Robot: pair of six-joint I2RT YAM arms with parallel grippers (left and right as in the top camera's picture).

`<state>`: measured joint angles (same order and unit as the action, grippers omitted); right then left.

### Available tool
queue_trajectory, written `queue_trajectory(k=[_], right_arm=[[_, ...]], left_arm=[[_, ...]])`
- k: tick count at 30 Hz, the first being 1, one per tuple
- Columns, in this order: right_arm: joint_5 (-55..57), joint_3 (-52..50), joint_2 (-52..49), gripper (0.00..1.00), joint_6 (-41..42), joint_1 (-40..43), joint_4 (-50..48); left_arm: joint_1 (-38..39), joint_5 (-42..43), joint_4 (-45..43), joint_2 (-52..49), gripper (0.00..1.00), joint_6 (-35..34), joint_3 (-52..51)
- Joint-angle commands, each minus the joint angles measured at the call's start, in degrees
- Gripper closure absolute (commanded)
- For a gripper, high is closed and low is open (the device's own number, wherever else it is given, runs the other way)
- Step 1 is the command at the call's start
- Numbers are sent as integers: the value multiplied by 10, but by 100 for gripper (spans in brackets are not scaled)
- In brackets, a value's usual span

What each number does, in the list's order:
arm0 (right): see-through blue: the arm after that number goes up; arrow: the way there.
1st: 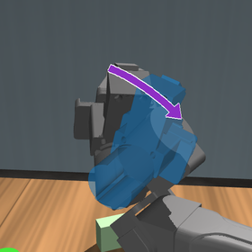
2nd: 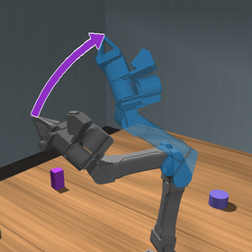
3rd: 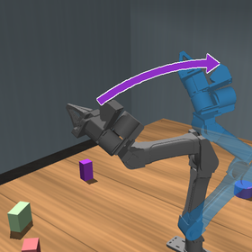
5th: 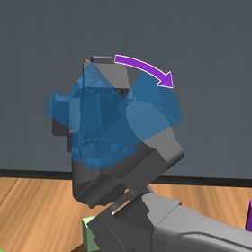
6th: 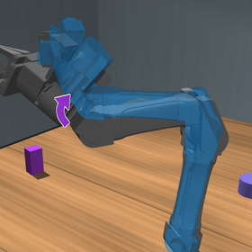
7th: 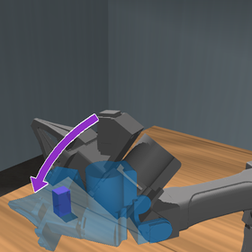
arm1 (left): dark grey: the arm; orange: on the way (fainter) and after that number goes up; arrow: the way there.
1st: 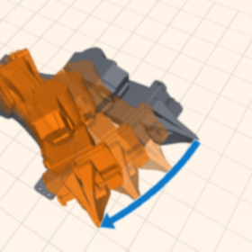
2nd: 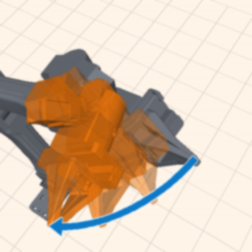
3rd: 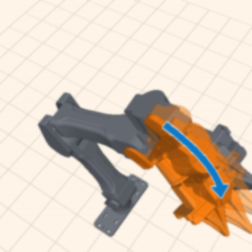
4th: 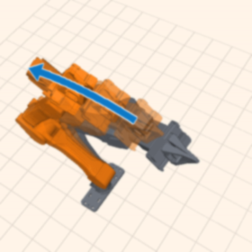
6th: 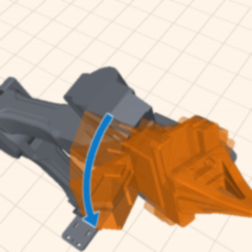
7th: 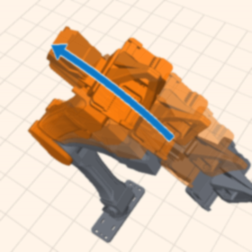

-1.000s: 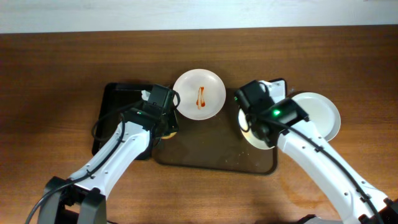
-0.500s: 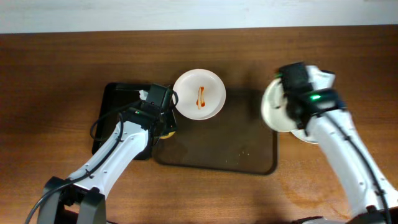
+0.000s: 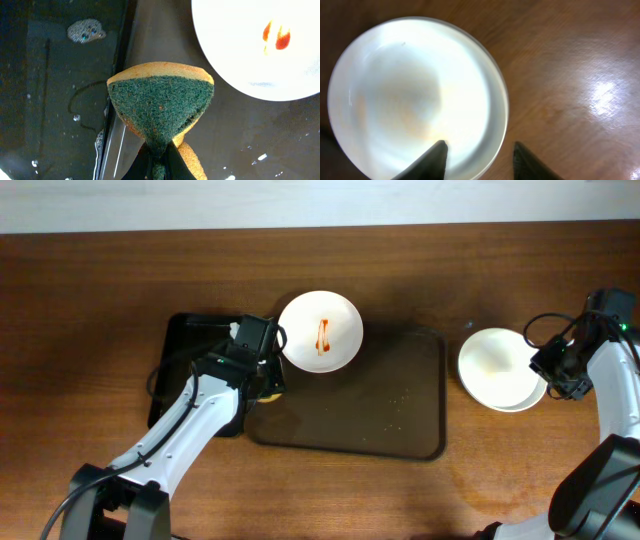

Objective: Clean dirty plates on tray and stack at the side
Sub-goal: 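Carry the plate with the right gripper and stack it on the first plate, then move the right gripper to the last plate and grip its rim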

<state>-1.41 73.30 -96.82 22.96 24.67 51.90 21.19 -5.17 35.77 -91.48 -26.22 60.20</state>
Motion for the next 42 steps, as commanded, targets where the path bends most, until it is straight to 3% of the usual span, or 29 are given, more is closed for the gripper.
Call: queue_trajectory(k=[1, 4, 7, 11, 14, 20, 26, 29, 31, 33, 38, 42], right_arm=[[-174, 24, 12, 49, -95, -17, 5], [-216, 75, 35, 50, -182, -117, 38], [-210, 123, 35, 46, -198, -224, 36], [-182, 131, 13, 43, -198, -332, -68], [-167, 131, -45, 42, -197, -369, -119], [-160, 131, -198, 51, -170, -379, -183], [-160, 130, -240, 54, -150, -389, -211], [-159, 128, -264, 68, -101, -391, -213], [-170, 129, -264, 92, -100, -391, -212], [-186, 129, -261, 96, -100, -389, -191], [-184, 129, -211, 96, -107, -389, 22], [-168, 115, -214, 96, -106, -389, 47]], left_arm=[[-10, 11, -5, 20, 100, 70, -2], [-39, 17, -5, 48, 100, 71, -2], [-57, 50, -5, 56, 100, 93, -2], [-63, 57, -7, 56, 100, 96, -2], [-63, 57, -7, 56, 100, 96, -2], [-63, 74, -7, 56, 100, 96, -2], [-63, 74, -6, 56, 100, 96, -2], [-63, 74, -5, 56, 100, 96, -2], [-63, 74, -2, 56, 100, 96, -2], [-62, 74, -1, 56, 100, 96, -2], [-53, 193, -30, 44, 100, 96, -2], [-40, 385, -111, -31, 100, 91, -5]])
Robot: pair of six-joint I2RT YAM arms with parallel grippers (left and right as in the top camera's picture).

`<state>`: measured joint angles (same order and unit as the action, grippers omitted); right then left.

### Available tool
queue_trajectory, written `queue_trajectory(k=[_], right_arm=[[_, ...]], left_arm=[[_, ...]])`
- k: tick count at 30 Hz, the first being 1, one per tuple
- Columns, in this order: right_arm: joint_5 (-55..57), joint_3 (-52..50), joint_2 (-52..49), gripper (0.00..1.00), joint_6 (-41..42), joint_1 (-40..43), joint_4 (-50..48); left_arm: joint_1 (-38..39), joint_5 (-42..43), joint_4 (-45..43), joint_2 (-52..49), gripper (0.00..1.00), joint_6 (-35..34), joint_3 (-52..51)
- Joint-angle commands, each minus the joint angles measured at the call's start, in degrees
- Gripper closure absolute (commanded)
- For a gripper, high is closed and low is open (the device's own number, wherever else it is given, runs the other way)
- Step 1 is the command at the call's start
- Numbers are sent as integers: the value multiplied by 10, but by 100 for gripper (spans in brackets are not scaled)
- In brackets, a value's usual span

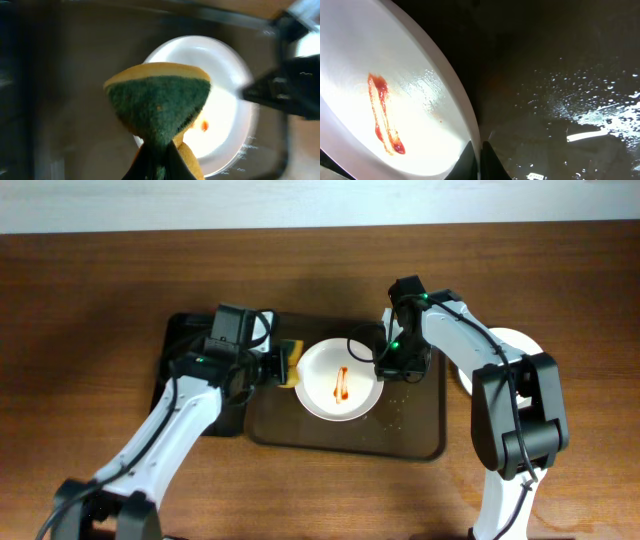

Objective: Clean dirty plates on tray and stack at the side
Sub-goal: 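Move the right gripper to the last plate and grip its rim, then scrub the sauce on the last plate with the sponge in the left gripper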

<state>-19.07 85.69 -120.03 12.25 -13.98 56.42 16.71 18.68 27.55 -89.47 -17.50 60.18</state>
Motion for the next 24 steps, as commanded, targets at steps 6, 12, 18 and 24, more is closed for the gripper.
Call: queue_trajectory(k=[6, 12, 18, 24], right_arm=[[-27, -9, 18, 96, 3, -2, -12], [-33, -9, 18, 96, 3, -2, -16], [-118, -9, 17, 96, 42, 3, -50], [-118, -9, 17, 96, 42, 2, -43]], left_arm=[[4, 330, -110, -176, 100, -24, -5], [6, 346, -155, -193, 100, -74, -5], [47, 270, -162, -196, 100, -104, -5], [63, 145, -162, -196, 100, -161, -5]])
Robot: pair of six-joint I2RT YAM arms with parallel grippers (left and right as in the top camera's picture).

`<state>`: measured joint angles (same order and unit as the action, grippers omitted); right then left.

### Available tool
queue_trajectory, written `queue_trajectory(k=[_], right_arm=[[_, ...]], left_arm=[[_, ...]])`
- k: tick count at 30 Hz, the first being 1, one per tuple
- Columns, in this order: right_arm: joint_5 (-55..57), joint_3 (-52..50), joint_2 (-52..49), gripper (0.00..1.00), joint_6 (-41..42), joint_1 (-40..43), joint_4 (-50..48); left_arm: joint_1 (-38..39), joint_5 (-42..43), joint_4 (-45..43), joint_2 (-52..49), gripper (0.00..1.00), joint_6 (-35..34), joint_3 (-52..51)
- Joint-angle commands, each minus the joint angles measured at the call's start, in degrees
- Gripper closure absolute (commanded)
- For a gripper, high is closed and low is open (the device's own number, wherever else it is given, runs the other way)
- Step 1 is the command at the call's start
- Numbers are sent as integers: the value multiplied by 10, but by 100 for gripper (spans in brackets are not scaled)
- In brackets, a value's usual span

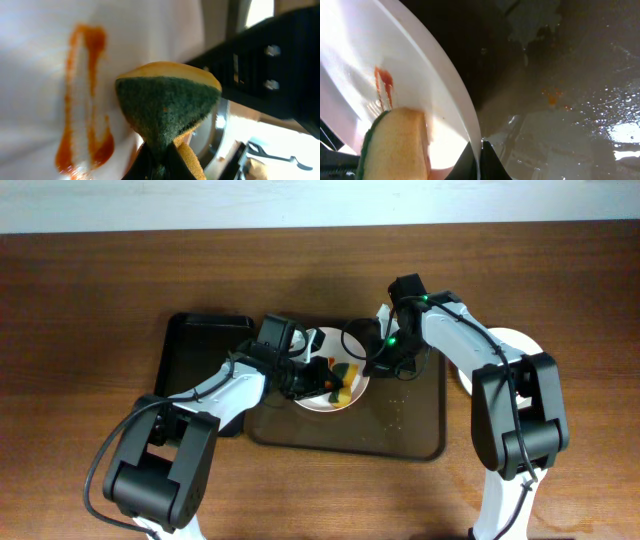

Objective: Clean dirty plates on tray and stack at the side
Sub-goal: 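Scrub the sauce on the last plate with the sponge in the left gripper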

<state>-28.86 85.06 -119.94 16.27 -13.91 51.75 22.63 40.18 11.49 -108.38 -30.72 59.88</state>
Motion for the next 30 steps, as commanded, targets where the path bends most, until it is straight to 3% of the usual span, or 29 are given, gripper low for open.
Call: queue_trajectory(k=[1, 7, 12, 19, 22, 27, 29, 30], right_arm=[[-20, -3, 16, 96, 2, 1, 6], [-17, -3, 16, 96, 1, 1, 37], [56, -3, 16, 96, 1, 1, 79], [36, -1, 16, 95, -36, 2, 37], [36, 13, 16, 56, -36, 12, -15], [41, 7, 15, 64, -38, 0, -37], [77, -9, 15, 76, -37, -14, -42], [90, -13, 14, 76, -31, -17, -46]], left_arm=[[3, -87, -1, -7, 100, -34, -2], [4, -163, -3, -33, 100, -34, -2], [-12, -218, 17, -55, 100, -33, -2], [-39, -256, 139, -29, 100, 10, -2], [-39, -261, 141, -29, 100, 10, -2], [-38, -261, 140, -29, 100, 10, -2], [-28, -261, 148, -29, 100, 10, -2], [-19, -261, 149, -29, 100, 10, -2]])
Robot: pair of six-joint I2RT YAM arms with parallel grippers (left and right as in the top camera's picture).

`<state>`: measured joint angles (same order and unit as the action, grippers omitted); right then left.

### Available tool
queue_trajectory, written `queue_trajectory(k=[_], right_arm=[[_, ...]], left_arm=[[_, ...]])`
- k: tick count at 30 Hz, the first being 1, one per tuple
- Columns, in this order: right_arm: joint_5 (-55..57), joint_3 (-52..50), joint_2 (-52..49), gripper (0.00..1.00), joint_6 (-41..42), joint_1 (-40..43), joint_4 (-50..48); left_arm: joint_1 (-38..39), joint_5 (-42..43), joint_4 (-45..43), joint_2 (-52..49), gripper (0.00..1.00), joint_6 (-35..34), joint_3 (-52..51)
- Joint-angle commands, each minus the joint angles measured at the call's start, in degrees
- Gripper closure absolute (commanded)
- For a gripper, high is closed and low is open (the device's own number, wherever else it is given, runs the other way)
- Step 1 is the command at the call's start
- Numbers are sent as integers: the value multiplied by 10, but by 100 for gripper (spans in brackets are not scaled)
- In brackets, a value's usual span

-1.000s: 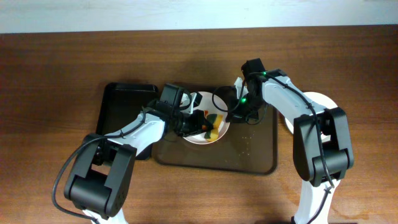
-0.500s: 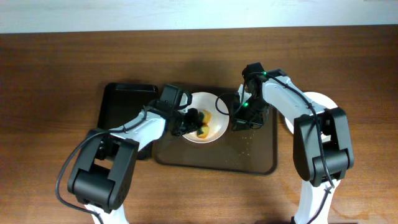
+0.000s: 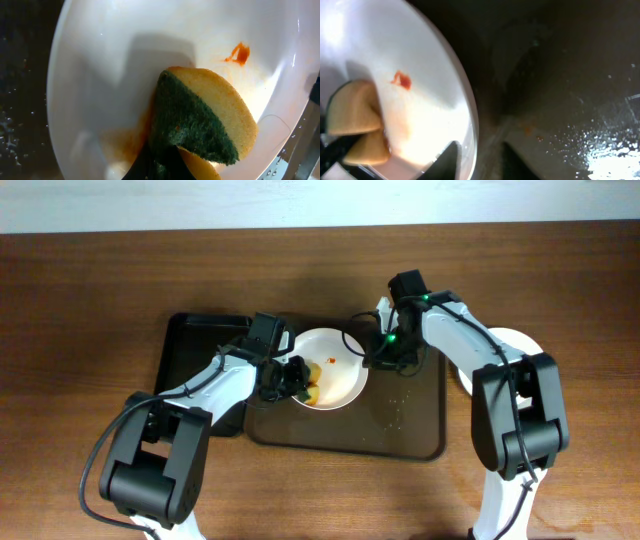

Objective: Clean dirty plates on tray and stack at the side
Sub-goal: 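Scrub the sauce on the last plate with the sponge in the left gripper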

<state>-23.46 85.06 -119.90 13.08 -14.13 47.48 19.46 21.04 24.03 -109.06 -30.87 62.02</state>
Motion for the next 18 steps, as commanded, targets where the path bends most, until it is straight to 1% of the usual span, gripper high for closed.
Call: queue_trajectory(k=[1, 2, 4, 5, 6, 8, 10, 11, 12, 14, 17, 18], right_arm=[[36, -19, 13, 78, 1, -17, -13], [36, -26, 12, 78, 1, -20, -24], [36, -39, 12, 91, 1, -20, -25], [36, -44, 12, 96, 1, -20, -23], [36, -49, 12, 96, 1, -20, -17], [36, -50, 12, 96, 1, -20, -6], [36, -50, 12, 96, 1, -20, -6], [36, -50, 12, 96, 1, -20, -5], [36, -50, 12, 96, 1, -20, -3], [36, -50, 12, 96, 1, -20, -3], [36, -50, 12, 96, 1, -20, -4], [36, -50, 12, 96, 1, -20, -4]], left_arm=[[23, -69, 25, -22, 100, 12, -24], [33, -69, 33, -22, 100, 11, -24], [50, -69, 53, -22, 100, 9, -24], [55, -67, 57, -22, 100, 9, -24], [57, -57, 57, -22, 100, 7, -23], [50, -26, 24, -15, 100, 7, -23], [43, 20, -57, -8, 100, 7, -23], [43, 34, -115, -8, 100, 5, -23], [46, 34, -144, -8, 100, -6, -23], [48, 32, -160, -9, 100, -37, -23], [48, 35, -172, -9, 100, -51, -23], [48, 39, -179, -9, 100, -68, -23]])
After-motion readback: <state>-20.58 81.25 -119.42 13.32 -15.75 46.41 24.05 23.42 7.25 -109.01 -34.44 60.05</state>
